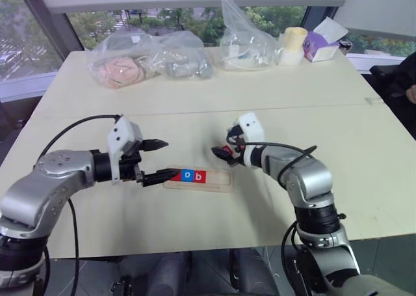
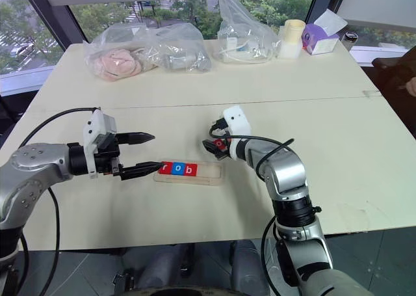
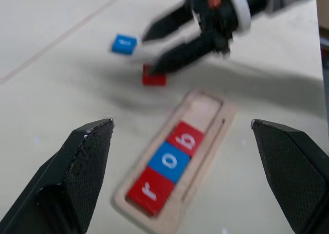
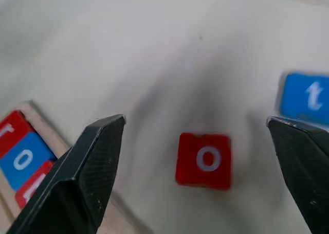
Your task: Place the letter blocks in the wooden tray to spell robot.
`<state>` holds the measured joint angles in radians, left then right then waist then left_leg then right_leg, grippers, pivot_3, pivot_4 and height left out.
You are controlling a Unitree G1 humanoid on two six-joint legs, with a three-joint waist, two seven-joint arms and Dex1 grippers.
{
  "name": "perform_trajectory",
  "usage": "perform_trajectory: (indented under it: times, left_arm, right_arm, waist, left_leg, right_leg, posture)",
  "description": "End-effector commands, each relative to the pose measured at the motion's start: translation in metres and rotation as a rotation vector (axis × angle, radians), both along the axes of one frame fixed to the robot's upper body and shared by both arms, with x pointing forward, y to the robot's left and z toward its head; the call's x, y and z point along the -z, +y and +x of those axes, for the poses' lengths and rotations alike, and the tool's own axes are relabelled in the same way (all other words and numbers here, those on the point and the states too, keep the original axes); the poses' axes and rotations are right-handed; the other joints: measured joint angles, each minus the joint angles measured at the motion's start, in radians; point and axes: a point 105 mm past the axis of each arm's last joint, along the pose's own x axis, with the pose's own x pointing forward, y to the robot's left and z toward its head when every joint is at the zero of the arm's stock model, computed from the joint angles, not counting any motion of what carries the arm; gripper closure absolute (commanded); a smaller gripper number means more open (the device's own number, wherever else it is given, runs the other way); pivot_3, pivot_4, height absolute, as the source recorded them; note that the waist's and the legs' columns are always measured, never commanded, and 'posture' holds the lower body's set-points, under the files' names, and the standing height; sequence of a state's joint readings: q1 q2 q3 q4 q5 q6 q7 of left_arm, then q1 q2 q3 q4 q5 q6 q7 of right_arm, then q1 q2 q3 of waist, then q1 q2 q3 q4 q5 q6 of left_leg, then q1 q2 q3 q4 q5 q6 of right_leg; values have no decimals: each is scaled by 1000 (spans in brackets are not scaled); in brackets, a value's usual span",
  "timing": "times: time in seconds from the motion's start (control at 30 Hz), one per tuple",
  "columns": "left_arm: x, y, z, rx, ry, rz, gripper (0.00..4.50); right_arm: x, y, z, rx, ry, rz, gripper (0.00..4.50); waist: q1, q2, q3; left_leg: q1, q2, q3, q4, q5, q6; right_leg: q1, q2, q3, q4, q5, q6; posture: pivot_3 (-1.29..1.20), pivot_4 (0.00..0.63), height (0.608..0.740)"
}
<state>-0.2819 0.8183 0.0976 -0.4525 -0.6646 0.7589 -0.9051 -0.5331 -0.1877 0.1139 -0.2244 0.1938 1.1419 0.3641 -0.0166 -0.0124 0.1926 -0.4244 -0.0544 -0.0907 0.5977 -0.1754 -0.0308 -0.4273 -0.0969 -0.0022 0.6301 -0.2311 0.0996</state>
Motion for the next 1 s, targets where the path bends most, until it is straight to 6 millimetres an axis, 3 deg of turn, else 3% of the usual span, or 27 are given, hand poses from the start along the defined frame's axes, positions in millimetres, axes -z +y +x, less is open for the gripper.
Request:
perform_trajectory:
  times: [0.03,0.17,0.2,0.27,0.4,0.43,0.57,0.73,0.83,1.0]
  left_arm:
    - [0,0,3,-20,-2,7,0]
    - [10,7,5,-40,19,50,0]
    - [12,7,5,-38,20,52,0]
    - [13,7,5,-36,19,54,0]
    - [15,7,4,-34,22,53,0]
    - [16,7,4,-33,21,53,0]
    - [16,4,5,-15,-9,55,0]
    - [18,-5,3,24,-31,66,0]
    - [20,-11,3,44,-39,69,0]
    - [25,-24,4,93,-33,55,0]
  right_arm:
    - [0,5,0,8,-17,-19,43]
    - [19,0,0,46,12,-81,43]
    - [20,2,1,48,10,-73,279]
    - [20,3,3,51,0,-65,936]
    - [16,5,5,46,-24,-69,3043]
    - [15,4,5,54,-26,-70,3357]
    - [3,-11,12,142,-76,-65,3341]
    - [-13,-51,1,328,-108,-56,3341]
    - [-9,-69,-15,440,-48,-25,3341]
    - [19,-93,-51,631,117,17,3341]
  waist:
    - [-2,0,0]
    - [-3,0,0]
    - [-3,0,0]
    - [-3,-1,0]
    - [-5,-1,-1]
    - [-5,-1,-1]
    - [-3,-1,-1]
    - [6,-1,0]
    - [5,-1,-1]
    - [1,0,-1]
  left_leg:
    - [0,0,0,0,0,0]
    - [1,0,0,0,0,0]
    - [1,0,0,0,0,0]
    - [2,0,0,0,0,0]
    - [3,1,0,0,0,0]
    - [3,1,0,0,0,0]
    - [3,1,0,0,0,0]
    - [2,1,0,0,0,0]
    - [0,1,-1,0,0,0]
    - [1,1,-1,0,0,0]
  right_leg:
    - [0,0,0,0,0,0]
    - [0,1,0,0,0,0]
    - [0,1,0,0,0,0]
    - [2,1,0,0,0,0]
    - [2,1,0,0,0,0]
    - [2,1,0,0,0,0]
    - [2,1,0,0,0,0]
    - [2,0,0,-1,0,0]
    - [1,0,0,-1,0,0]
    - [0,1,0,0,0,0]
  posture:
    - [0,150,740]
    - [0,150,740]
    - [0,150,740]
    - [0,150,740]
    - [0,150,740]
    - [0,150,740]
    - [0,150,740]
    - [0,150,740]
    - [0,150,740]
    - [0,150,740]
